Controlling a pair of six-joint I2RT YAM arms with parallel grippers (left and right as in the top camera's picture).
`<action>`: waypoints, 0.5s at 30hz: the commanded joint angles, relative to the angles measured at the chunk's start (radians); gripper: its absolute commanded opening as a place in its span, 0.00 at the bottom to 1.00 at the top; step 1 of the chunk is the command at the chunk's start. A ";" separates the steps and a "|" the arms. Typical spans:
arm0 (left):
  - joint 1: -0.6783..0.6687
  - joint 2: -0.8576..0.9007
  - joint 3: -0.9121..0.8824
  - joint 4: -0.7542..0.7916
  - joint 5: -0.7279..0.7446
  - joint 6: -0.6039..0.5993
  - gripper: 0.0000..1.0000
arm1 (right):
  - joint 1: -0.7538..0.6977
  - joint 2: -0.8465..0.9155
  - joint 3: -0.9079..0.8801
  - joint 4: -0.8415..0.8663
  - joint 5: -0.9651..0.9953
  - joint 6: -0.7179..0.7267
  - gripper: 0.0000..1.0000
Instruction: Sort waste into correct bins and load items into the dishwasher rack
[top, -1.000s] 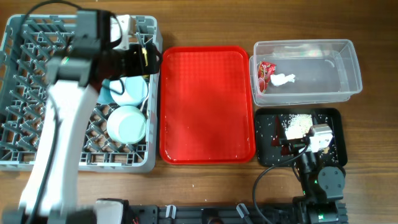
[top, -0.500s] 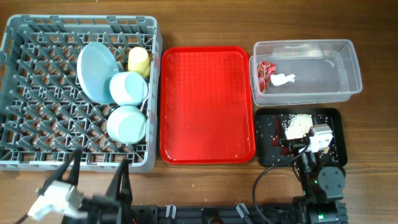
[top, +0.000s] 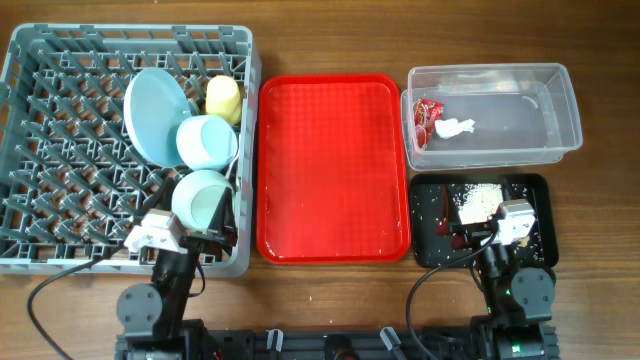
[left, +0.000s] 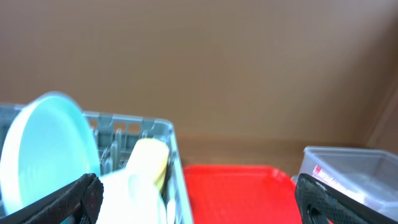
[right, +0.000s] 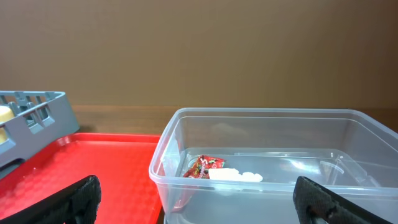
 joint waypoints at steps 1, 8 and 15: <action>0.007 -0.010 -0.062 -0.047 -0.035 -0.001 1.00 | -0.005 -0.007 -0.001 0.003 -0.016 -0.013 1.00; 0.007 -0.010 -0.062 -0.117 -0.121 0.166 1.00 | -0.005 -0.007 -0.001 0.003 -0.016 -0.013 1.00; 0.007 -0.010 -0.062 -0.116 -0.121 0.163 1.00 | -0.005 -0.007 -0.001 0.003 -0.016 -0.013 1.00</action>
